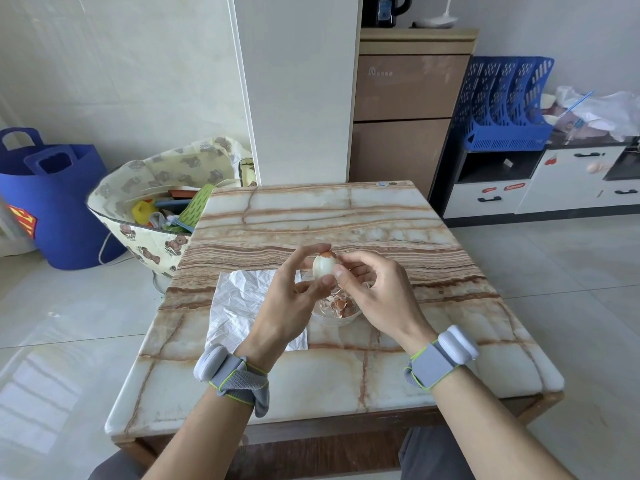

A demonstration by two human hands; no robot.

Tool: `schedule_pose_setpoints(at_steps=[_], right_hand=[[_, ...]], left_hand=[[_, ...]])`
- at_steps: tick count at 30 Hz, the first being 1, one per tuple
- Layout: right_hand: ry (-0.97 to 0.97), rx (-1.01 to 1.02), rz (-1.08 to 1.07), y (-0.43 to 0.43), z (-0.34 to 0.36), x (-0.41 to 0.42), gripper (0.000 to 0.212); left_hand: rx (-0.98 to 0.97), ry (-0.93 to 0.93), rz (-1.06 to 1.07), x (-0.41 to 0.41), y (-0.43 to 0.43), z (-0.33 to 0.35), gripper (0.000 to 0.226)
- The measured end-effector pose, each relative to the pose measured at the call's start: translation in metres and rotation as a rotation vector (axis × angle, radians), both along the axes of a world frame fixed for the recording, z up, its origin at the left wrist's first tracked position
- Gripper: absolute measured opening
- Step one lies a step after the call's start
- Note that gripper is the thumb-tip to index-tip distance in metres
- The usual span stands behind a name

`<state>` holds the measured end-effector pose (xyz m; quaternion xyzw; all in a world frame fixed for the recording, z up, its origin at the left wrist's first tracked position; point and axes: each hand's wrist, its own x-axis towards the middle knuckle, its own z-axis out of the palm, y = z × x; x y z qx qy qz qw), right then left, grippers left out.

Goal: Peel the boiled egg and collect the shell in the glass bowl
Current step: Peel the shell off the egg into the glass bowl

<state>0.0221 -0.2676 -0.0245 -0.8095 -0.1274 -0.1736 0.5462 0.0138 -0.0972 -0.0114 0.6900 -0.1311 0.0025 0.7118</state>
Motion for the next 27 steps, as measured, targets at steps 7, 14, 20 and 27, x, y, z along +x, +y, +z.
schedule_pose_setpoints(at_steps=[7,14,20,27], right_hand=[[0.016,0.018,0.036,0.0021,0.0022,-0.0015,0.015],[0.027,0.071,0.001,0.0062,0.0044,-0.0038,0.013],[0.010,0.068,-0.036,0.0054,0.0052,-0.0037,0.017],[-0.106,0.023,-0.068,0.0034,0.0090,0.0005,0.007]], left_hand=[[0.002,-0.027,-0.056,-0.0030,-0.0010,0.0004,0.043],[0.242,-0.162,0.113,-0.0002,-0.0066,-0.0029,0.046],[0.261,-0.197,0.141,-0.0014,-0.0081,-0.0021,0.035],[0.219,-0.117,0.136,-0.0016,-0.0060,0.0014,0.038]])
